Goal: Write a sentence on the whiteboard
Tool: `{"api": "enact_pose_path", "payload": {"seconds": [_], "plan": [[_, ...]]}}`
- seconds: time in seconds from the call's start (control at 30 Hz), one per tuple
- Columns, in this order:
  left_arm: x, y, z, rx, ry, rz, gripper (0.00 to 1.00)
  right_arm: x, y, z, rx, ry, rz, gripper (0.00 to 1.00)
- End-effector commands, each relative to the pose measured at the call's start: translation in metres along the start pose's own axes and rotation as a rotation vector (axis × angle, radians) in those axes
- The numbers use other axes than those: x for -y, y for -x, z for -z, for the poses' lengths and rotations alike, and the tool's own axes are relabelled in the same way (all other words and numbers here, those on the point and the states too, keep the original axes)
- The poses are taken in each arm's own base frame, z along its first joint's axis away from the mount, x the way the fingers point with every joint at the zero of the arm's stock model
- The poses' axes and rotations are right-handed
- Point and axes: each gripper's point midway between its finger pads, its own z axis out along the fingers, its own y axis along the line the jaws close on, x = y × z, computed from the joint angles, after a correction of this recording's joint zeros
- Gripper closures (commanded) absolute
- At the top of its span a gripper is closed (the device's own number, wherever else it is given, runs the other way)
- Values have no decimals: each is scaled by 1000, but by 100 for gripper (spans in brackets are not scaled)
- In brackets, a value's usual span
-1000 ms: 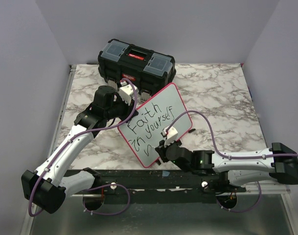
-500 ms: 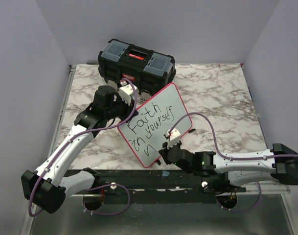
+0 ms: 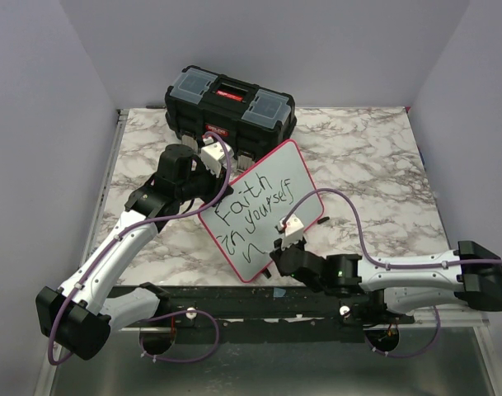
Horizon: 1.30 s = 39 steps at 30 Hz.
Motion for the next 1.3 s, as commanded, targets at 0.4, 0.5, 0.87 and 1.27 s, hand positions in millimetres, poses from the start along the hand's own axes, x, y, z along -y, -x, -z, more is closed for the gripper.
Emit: {"api": "enact_pose_path", "payload": {"seconds": [0.4,0.5,0.87,1.27], "plan": [[-4,6,3,27,24,-61,100,4,63,-7,147,-154,70,99],[-4,7,4,31,25,-62,100,3,69,-6,156,-159,71,99],[-5,7,5,34,32,-63,100,11,83,17,194,-127,-26,99],[-5,7,5,37,31,-62,100,36,74,17,177,-110,-131,100]]}}
